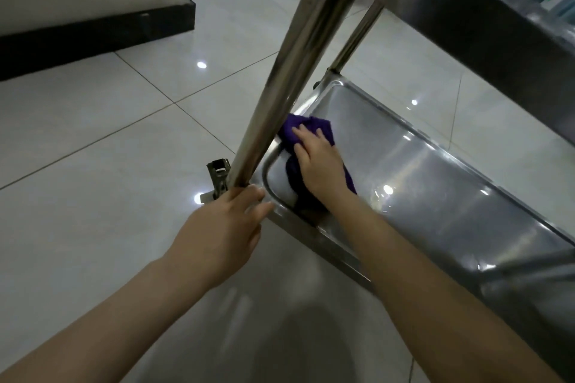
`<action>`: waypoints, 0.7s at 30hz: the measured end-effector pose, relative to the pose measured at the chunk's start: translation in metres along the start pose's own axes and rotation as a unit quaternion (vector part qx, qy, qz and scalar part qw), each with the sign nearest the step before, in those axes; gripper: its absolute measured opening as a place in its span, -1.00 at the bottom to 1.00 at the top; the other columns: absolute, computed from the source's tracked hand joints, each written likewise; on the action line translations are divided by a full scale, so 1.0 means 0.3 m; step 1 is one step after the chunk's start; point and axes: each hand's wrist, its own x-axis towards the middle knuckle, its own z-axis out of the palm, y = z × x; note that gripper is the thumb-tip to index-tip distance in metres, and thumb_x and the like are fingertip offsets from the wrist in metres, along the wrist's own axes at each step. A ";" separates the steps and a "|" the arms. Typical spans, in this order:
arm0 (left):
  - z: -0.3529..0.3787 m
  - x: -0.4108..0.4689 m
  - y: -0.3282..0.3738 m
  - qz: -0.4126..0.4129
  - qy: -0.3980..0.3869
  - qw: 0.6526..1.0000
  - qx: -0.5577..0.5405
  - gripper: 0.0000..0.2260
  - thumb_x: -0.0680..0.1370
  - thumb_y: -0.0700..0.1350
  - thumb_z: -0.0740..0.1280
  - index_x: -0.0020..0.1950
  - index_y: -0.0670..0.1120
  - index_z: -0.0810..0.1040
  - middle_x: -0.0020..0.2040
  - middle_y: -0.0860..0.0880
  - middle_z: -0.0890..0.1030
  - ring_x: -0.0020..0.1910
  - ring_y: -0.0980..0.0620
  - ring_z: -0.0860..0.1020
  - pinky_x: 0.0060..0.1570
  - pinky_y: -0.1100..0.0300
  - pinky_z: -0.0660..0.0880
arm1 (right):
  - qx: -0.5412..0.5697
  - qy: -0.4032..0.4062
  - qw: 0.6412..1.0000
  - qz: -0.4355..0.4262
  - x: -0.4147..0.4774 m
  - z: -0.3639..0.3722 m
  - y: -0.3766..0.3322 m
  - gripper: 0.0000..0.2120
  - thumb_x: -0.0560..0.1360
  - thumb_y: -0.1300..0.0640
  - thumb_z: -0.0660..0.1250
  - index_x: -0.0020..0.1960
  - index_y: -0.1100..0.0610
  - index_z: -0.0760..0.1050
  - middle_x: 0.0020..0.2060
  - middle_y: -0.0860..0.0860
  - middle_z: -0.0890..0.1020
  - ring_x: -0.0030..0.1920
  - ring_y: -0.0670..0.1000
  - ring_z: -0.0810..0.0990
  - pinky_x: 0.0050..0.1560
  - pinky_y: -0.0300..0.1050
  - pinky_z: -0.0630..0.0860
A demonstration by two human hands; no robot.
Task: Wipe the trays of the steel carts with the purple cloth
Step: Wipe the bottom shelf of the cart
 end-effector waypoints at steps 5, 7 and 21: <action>0.008 -0.011 -0.009 0.000 -0.010 1.000 -0.004 -0.64 0.40 -0.17 0.44 0.21 -0.06 0.61 0.20 -0.06 0.57 0.11 -0.09 0.60 -0.20 0.05 0.64 | 0.020 -0.075 0.991 -0.108 -0.306 -0.007 0.004 -0.61 0.63 0.07 0.09 0.44 -0.02 0.38 0.46 -0.11 0.36 0.54 -0.04 0.14 0.52 0.07 0.08; 0.013 -0.012 0.001 -0.010 -0.009 1.000 -0.001 -0.61 0.39 -0.18 0.46 0.21 -0.08 0.60 0.21 -0.06 0.57 0.12 -0.11 0.59 -0.23 0.06 0.63 | 0.016 -0.067 0.993 -0.091 -0.243 -0.021 0.020 -0.63 0.65 0.12 0.11 0.44 0.02 0.37 0.47 -0.07 0.35 0.54 -0.01 0.14 0.52 0.08 0.11; 0.039 0.004 0.105 -0.020 0.004 0.990 0.138 -0.80 0.51 -0.08 0.33 0.05 -0.18 0.57 0.05 -0.21 0.58 0.11 -0.24 0.55 0.04 -0.17 0.50 | -0.002 0.011 0.999 0.041 -0.523 -0.034 0.060 -0.64 0.66 0.02 0.09 0.44 -0.13 0.35 0.47 -0.23 0.29 0.52 -0.17 0.08 0.53 -0.06 0.00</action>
